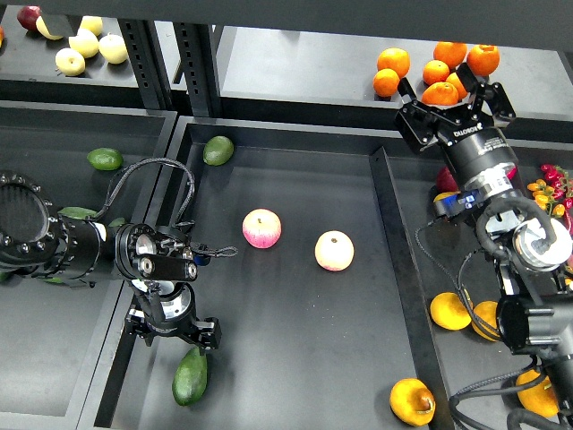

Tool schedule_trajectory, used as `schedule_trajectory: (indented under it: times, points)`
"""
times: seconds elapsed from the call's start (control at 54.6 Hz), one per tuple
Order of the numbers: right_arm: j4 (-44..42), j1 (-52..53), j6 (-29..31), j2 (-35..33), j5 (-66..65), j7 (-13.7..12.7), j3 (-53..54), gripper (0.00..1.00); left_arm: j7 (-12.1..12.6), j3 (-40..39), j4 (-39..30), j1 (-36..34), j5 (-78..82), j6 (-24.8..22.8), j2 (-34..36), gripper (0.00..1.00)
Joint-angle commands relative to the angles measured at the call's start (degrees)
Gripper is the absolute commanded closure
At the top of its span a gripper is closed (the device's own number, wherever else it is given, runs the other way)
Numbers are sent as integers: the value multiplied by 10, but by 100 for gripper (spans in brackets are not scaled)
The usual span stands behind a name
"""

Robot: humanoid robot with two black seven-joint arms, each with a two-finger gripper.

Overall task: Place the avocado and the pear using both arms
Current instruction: 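Lower the left gripper onto the dark green avocado nearest the robot and grasp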

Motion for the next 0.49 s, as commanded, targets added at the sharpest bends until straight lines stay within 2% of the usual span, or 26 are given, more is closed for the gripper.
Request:
schedule_trajectory:
  times: [0.0, 0.476]
  points:
    - [1, 0, 0, 0, -2, 0, -10, 0, 0, -2, 5, 3, 0, 0, 0, 0]
    - [12, -62, 3, 0, -4, -3, -71, 0, 0, -3, 5, 14, 0, 0, 0, 0]
